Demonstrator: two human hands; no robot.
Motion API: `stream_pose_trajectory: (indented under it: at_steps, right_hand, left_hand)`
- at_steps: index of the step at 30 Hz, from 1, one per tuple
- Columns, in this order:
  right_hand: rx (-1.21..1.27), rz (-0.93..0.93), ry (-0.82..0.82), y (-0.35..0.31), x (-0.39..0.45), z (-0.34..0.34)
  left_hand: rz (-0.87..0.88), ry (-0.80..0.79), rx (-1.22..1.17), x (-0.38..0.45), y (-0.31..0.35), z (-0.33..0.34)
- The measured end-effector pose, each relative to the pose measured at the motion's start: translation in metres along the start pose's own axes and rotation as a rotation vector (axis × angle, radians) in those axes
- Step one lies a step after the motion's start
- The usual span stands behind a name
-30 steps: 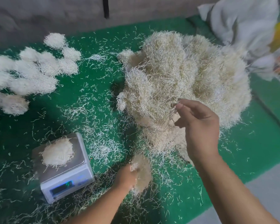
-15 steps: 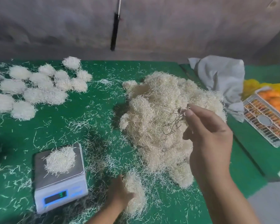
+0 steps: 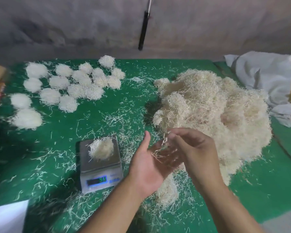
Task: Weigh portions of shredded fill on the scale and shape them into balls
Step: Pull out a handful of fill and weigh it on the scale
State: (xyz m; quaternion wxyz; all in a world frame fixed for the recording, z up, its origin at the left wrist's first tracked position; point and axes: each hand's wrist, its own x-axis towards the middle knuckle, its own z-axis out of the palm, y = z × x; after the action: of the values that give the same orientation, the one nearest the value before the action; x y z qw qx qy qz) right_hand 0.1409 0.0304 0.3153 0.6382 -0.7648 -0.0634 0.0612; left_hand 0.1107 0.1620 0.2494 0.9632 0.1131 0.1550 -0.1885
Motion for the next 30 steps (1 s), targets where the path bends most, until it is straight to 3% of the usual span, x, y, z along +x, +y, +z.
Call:
stream_pose_trajectory:
  at_steps: [3, 7, 12, 18, 22, 30]
  right_hand:
    - [-0.28, -0.082, -0.135, 0.029, -0.012, 0.016]
    - [-0.611, -0.15, -0.329, 0.065, -0.028, 0.032]
    - [-0.573, -0.079, -0.409, 0.087, -0.046, 0.058]
    - [-0.296, 0.122, -0.318, 0.1, -0.046, 0.055]
    - [-0.211, 0.24, -0.275, 0.115, -0.043, 0.037]
    - [-0.295, 0.355, -0.261, 0.151, -0.05, 0.013]
  left_hand:
    - [0.062, 0.175, 0.236, -0.017, 0.005, -0.011]
    - [0.009, 0.452, 0.456, -0.038, -0.004, -0.035]
    - [0.017, 0.63, 0.492, -0.057, 0.006, -0.07]
    - [0.24, 0.732, 0.66, -0.075, 0.089, -0.102]
    - [0.38, 0.634, 0.746, -0.075, 0.16, -0.114]
    - [0.407, 0.564, 0.937, -0.035, 0.208, -0.116]
